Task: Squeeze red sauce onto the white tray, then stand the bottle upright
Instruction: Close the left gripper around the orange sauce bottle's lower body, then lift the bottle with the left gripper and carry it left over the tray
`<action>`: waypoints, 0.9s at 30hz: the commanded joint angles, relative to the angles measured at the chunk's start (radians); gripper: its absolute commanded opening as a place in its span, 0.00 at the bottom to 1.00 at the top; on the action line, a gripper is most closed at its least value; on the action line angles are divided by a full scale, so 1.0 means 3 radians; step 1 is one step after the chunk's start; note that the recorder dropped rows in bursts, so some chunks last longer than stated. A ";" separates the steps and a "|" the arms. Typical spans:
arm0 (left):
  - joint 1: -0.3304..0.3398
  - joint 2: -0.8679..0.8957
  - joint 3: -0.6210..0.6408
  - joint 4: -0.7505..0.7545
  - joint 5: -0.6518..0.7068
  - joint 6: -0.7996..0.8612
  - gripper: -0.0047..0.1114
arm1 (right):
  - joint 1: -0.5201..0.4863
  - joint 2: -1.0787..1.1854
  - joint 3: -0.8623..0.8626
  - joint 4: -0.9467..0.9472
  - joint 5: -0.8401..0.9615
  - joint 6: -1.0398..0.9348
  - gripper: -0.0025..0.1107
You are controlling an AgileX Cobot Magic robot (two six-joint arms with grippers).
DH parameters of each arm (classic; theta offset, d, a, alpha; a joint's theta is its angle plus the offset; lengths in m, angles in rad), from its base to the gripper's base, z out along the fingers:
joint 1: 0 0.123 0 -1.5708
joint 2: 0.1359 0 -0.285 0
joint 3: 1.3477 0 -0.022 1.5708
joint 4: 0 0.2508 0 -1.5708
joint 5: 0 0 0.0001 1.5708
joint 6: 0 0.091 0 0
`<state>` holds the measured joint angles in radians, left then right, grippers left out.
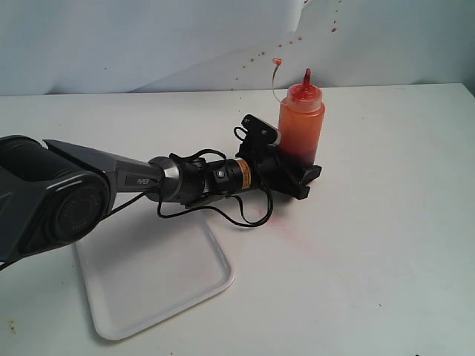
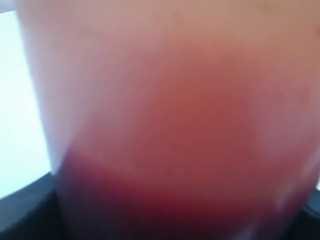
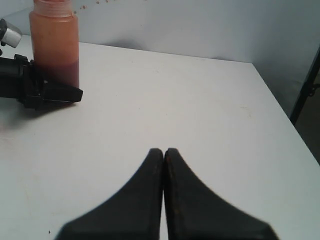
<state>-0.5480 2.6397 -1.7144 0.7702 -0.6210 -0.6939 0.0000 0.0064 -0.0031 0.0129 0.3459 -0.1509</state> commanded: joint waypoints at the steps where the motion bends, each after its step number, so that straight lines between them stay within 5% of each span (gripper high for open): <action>1: -0.0011 -0.0002 -0.0020 -0.0009 0.0089 -0.0008 0.05 | 0.0000 -0.0021 0.0010 0.0007 -0.0003 0.0011 0.02; 27: 0.0010 -0.0148 -0.0020 0.0275 0.0124 -0.0074 0.04 | 0.0000 -0.0021 0.0010 0.0007 -0.0003 0.0011 0.02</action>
<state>-0.5462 2.6281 -1.7204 0.8364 -0.6034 -0.6917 0.0000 0.0064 -0.0031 0.0129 0.3459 -0.1509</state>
